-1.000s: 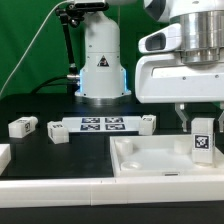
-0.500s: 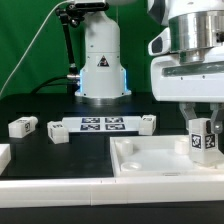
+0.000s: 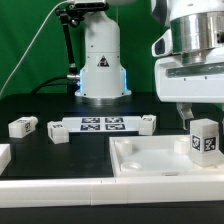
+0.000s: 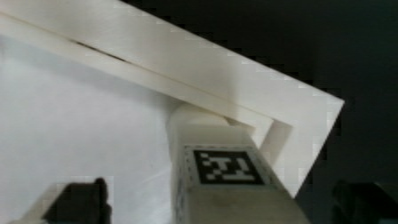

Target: Assemble one leg

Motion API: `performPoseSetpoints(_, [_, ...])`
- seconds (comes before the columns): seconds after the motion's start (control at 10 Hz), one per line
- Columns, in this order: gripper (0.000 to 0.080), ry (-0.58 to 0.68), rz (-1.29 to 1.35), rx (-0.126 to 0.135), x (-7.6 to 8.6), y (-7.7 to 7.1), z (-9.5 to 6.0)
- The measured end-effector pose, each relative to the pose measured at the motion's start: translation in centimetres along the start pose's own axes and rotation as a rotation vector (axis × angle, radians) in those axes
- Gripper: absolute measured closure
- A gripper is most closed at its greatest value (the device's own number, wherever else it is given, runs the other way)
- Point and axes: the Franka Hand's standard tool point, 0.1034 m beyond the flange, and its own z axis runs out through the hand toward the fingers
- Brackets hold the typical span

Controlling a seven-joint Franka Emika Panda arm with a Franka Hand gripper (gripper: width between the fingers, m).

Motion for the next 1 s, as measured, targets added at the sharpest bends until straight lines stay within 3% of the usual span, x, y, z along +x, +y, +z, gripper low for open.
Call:
performPoseSetpoints(0.3, [0.015, 0.007, -0.464, -0.004, 0.26, -0.31, 0.0])
performPoseSetpoints(0.4, [0.015, 0.009, -0.627, -0.021, 0.28, -0.49, 0.02])
performPoseSetpoints(1.0, [0.015, 0.015, -1.179, -0.058, 0.59, -0.81, -0.02])
